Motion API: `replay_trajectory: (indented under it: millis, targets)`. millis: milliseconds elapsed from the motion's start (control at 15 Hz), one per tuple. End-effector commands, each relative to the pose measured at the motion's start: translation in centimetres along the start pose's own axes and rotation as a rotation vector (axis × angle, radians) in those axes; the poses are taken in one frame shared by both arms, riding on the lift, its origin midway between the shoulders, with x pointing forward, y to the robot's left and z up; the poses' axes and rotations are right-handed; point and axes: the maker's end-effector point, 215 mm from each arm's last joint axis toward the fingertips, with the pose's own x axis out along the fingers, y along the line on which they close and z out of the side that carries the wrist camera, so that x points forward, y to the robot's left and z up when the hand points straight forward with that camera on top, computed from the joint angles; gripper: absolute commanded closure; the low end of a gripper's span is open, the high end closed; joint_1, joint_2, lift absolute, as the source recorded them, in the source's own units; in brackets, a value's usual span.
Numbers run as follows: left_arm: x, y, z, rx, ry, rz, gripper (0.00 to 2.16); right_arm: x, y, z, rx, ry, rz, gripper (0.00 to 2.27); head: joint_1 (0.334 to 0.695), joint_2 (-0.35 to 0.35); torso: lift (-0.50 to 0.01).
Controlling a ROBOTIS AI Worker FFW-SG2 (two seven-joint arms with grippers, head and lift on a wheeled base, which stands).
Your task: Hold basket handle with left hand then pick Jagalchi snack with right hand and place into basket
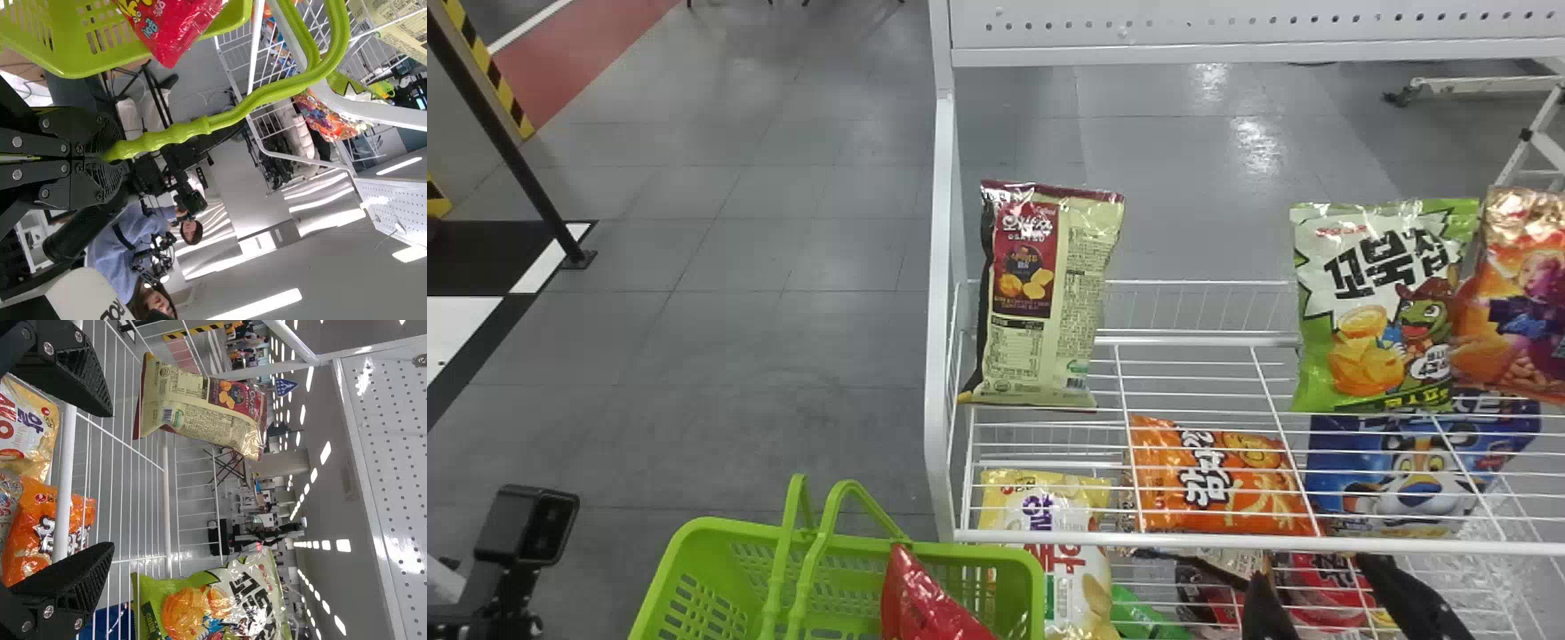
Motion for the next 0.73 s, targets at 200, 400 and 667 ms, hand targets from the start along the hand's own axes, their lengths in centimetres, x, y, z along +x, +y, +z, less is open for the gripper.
replay_trajectory:
  millis: [200,400,667]
  targets:
    - [0.15,-0.31,-0.06,-0.001,0.004,-0.012,2.15,-0.07,-0.14,-0.09,0.005,-0.002,-0.004,0.12,0.695,0.051,-0.009]
    - [0.13,-0.38,-0.14,-0.009,0.009,-0.010,2.15,-0.16,-0.33,-0.30,0.006,0.002,-0.008,0.12,0.695,0.047,-0.009]
    - [0.13,-0.48,-0.30,-0.026,0.013,-0.008,2.15,-0.27,-0.75,-0.36,0.015,-0.001,-0.015,0.12,0.695,0.042,-0.009]
